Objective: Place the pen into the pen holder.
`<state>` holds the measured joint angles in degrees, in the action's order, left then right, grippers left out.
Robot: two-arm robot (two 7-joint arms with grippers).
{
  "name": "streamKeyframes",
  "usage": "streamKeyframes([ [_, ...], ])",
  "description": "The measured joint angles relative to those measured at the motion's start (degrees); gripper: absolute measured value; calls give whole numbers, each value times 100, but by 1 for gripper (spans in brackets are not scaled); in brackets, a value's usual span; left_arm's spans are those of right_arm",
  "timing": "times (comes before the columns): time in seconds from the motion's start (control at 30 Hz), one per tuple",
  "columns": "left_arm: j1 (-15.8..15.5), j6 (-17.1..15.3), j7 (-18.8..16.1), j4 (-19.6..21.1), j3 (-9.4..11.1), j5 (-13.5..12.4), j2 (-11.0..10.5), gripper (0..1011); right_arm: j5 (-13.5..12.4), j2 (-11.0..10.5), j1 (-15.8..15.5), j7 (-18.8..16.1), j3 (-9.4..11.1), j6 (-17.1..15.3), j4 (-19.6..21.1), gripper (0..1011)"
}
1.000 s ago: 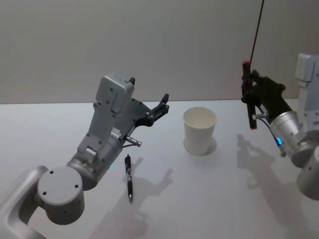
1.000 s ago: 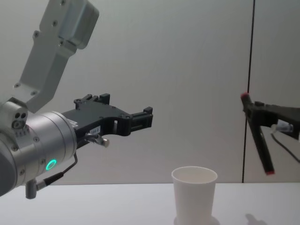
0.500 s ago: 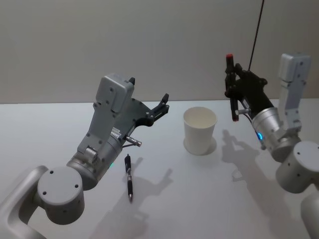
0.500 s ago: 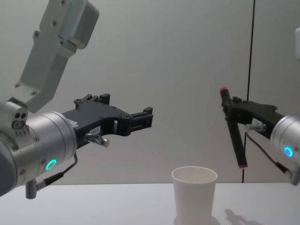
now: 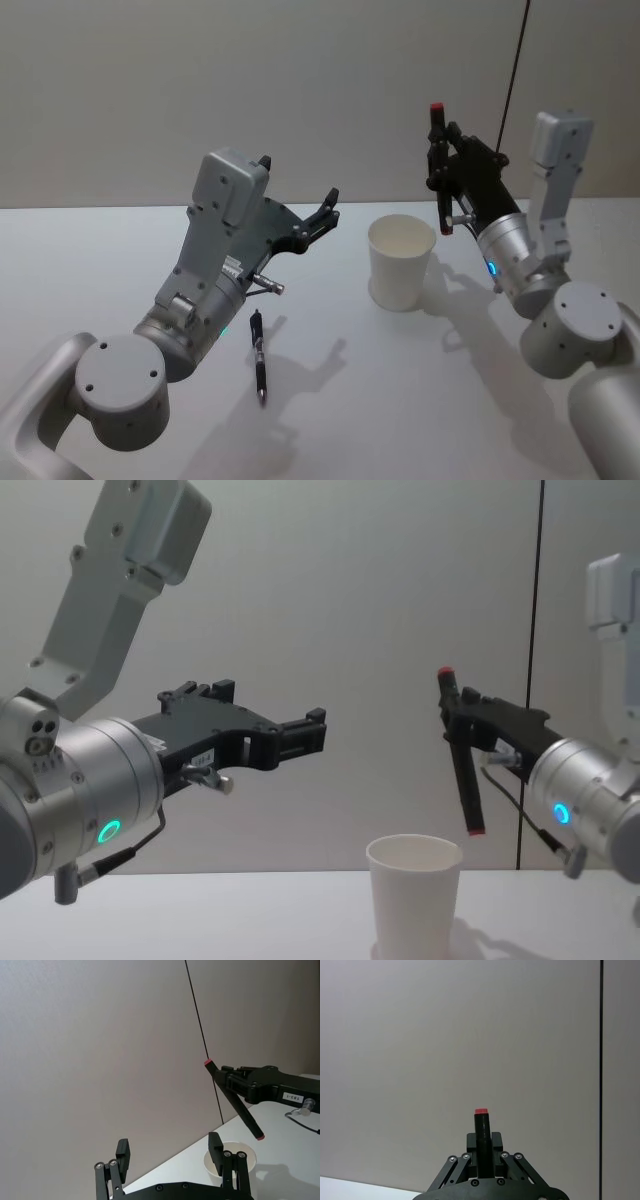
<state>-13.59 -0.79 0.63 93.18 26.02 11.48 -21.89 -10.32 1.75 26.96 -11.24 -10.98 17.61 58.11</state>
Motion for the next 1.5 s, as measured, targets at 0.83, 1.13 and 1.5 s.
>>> streamKeyframes([
  [0.83,0,0,0,0,0,0,0,1000,-68,354,823,-72,-164,1123,-1791,163],
  [1.13,0,0,0,0,0,0,0,1000,-46,429,1028,-88,-180,1425,-2303,163],
  [1.5,0,0,0,0,0,0,0,1000,-19,470,1171,-126,-172,1637,-2706,214],
])
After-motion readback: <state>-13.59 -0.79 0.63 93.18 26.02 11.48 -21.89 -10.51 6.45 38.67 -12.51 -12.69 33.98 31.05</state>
